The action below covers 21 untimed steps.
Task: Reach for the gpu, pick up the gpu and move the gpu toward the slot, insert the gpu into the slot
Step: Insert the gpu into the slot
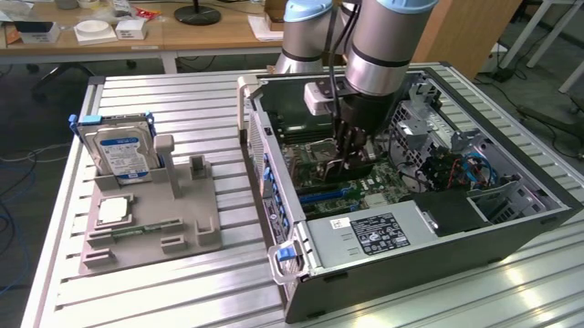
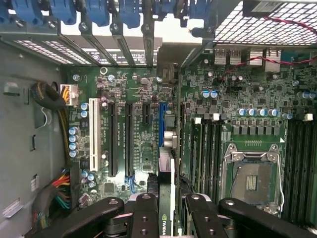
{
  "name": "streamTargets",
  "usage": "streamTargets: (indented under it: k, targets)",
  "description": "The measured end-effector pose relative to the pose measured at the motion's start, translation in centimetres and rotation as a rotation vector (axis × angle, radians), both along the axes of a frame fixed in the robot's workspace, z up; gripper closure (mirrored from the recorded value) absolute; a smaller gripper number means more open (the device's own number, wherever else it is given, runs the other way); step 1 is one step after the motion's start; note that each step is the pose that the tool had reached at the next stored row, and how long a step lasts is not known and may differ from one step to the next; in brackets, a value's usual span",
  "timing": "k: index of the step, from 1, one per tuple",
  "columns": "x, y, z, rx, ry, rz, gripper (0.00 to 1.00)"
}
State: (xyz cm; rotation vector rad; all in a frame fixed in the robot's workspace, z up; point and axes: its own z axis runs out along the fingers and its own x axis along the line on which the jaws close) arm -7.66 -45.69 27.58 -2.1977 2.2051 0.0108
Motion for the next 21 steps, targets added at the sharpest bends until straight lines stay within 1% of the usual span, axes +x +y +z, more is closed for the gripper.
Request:
streamTargets:
  k: [8,13,15,19,21]
  targets:
    - [-0.2,0.00,-0.91,-0.0001,0.0122,0.000,0.74]
    - [-0.3,0.00,-1.31,-0.0001,0.0175,0.000,0.74]
    - [-0.3,0.00,-1.41,-0.0001,0.0186,0.000,0.74]
    - [-0.3,0.00,-1.41,-0.0002,0.0187,0.000,0.74]
    - [-0.3,-0.17,-1.42,0.0001,0.0186,0.000,0.74]
